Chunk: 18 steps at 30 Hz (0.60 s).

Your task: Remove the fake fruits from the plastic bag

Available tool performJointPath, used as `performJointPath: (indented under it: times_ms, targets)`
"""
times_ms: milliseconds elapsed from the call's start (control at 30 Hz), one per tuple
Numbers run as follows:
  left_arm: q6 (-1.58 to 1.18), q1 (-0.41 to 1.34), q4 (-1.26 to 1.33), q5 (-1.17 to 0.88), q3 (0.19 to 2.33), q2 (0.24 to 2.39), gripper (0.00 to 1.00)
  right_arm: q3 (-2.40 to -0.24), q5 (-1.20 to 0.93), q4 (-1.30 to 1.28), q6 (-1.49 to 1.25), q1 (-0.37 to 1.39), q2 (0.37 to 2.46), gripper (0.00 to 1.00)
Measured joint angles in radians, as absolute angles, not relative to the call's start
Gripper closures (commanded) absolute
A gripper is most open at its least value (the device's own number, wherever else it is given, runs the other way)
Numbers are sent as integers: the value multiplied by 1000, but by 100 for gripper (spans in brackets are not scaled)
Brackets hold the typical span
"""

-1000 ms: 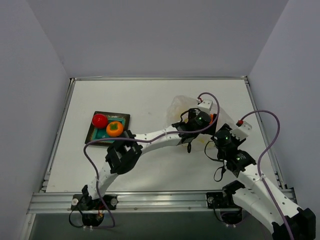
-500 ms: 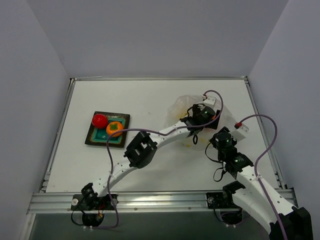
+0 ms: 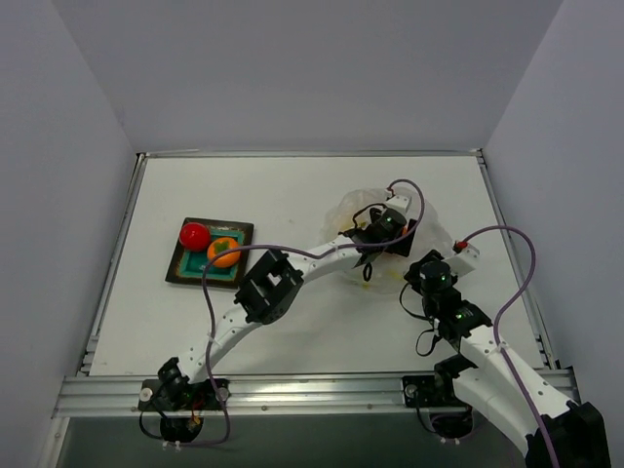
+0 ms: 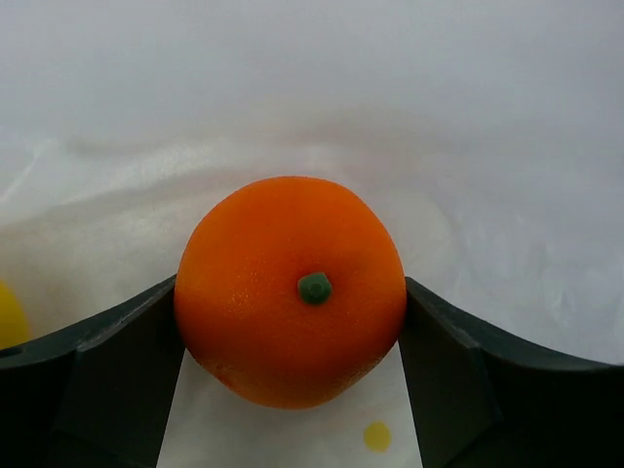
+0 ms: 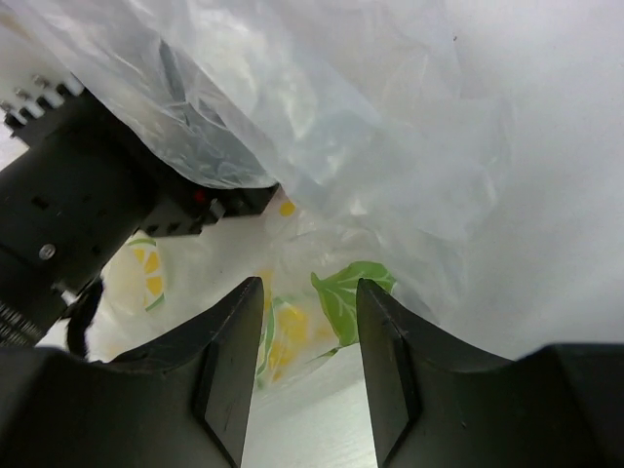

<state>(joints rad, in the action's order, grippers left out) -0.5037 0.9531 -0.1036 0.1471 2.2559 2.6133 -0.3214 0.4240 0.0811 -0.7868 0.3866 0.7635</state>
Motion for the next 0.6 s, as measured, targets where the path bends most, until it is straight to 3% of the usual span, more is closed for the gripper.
performJointPath:
  times_ms: [200,600]
  targets:
    - [-508,953,-37,64,1971,2397,47,-321,424,88,-783,385,750,62]
    - [-530,953,90,-101,1621,1993,55,-321,440,88,-757,372,702,64]
